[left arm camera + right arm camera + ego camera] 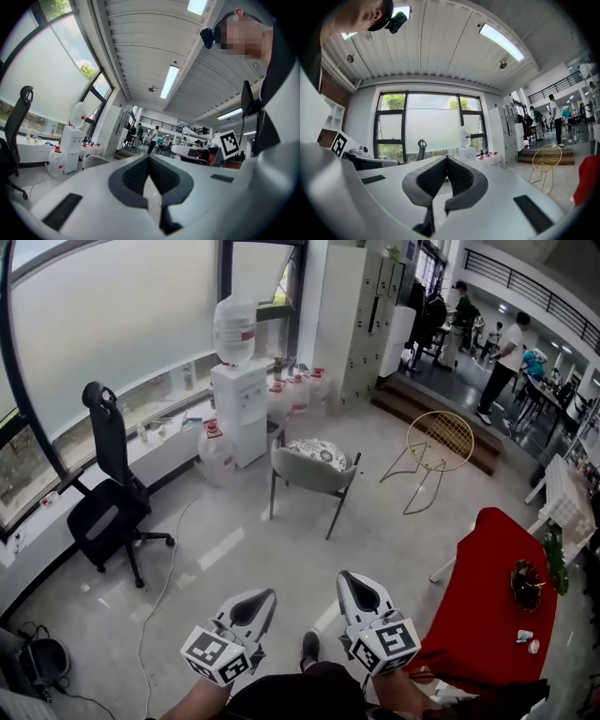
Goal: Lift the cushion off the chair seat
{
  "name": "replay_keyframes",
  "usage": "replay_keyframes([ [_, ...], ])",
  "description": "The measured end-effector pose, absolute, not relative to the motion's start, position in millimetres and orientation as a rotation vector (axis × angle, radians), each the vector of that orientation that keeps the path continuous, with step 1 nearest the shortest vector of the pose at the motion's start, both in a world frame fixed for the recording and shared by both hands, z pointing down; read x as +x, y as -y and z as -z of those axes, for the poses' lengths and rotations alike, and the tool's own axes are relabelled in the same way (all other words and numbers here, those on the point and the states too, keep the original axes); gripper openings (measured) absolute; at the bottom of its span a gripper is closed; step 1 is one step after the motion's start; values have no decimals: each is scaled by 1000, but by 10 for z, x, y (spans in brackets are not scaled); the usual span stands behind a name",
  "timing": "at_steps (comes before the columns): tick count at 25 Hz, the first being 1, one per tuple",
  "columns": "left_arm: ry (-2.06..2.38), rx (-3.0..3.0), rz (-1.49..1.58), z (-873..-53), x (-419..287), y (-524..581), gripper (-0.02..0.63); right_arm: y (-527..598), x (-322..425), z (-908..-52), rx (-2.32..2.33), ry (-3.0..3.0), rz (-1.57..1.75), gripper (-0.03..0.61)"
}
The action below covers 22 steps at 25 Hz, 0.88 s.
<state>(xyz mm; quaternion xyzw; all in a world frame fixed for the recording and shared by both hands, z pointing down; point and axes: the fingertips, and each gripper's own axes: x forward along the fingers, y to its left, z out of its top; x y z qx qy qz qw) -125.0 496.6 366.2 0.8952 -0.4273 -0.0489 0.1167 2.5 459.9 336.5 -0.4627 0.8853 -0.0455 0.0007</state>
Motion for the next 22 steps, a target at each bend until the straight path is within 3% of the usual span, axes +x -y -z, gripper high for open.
replay_keyframes([
  [22,1346,2555,80,-3547,-364,-2692,0,-2477,949,-3431,-1397,-2758,231,8],
])
